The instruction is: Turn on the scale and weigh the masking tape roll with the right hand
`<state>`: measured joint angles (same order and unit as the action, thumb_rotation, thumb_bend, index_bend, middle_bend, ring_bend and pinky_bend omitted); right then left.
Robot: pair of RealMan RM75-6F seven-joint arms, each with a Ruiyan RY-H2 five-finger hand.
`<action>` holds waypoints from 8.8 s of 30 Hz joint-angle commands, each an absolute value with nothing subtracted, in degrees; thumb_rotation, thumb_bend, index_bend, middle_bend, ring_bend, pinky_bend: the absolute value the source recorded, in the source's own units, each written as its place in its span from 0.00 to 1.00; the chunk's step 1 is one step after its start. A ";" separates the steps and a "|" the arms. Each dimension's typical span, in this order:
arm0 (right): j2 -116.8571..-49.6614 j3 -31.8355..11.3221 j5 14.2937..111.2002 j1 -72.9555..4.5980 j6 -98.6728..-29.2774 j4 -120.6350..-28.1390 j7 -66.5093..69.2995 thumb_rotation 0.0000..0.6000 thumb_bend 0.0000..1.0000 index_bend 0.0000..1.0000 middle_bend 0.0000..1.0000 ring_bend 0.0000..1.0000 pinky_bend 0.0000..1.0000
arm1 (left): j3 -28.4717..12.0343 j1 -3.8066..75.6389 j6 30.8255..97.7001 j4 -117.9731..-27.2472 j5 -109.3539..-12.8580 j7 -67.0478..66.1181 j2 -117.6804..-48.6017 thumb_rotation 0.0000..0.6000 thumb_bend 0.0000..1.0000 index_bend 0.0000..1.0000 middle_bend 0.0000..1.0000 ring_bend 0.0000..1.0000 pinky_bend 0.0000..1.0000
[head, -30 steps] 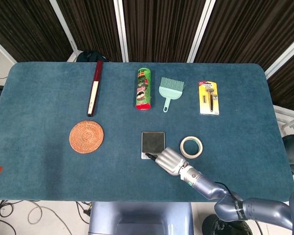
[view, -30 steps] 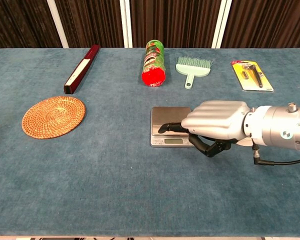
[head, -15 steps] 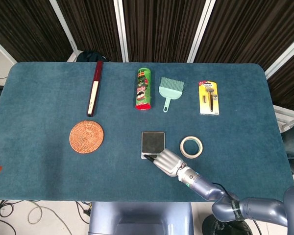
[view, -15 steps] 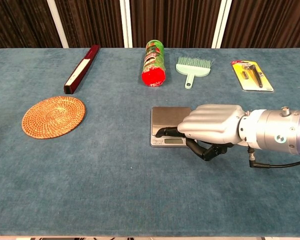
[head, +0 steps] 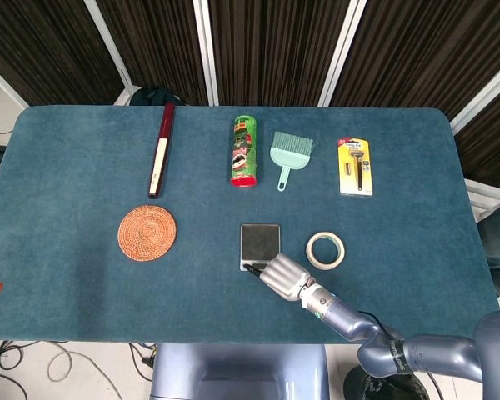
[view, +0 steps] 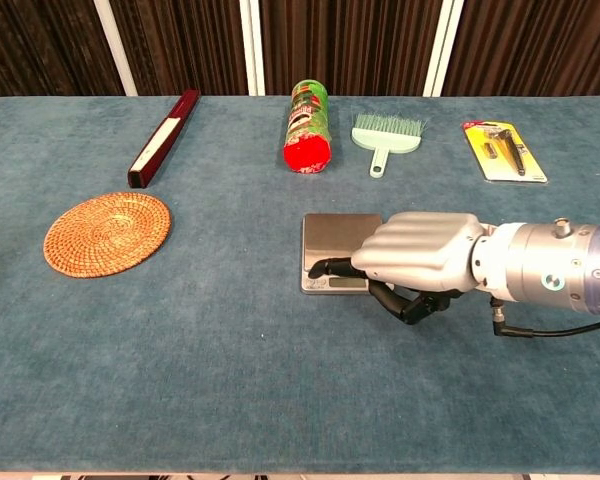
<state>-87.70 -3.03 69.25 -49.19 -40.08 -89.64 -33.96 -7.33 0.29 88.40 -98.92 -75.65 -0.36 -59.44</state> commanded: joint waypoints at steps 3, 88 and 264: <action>-87.66 -2.74 69.01 -49.48 -40.42 -89.71 -33.75 1.00 0.99 0.00 0.74 0.79 0.71 | -7.32 0.28 88.40 -98.93 -75.67 -0.28 -59.42 1.00 0.00 0.00 0.00 0.00 0.00; -89.68 1.06 66.08 -52.29 -42.42 -87.49 -34.01 1.00 0.99 0.21 0.74 0.79 0.71 | -7.46 0.30 88.35 -99.14 -75.11 -0.89 -59.48 1.00 0.00 0.00 0.00 0.00 0.00; -90.54 -3.54 31.36 -68.03 -47.68 -86.62 -44.51 1.00 0.36 0.12 0.09 0.09 0.08 | -7.52 0.13 88.31 -99.52 -74.68 -1.16 -59.21 1.00 0.00 0.00 0.00 0.00 0.00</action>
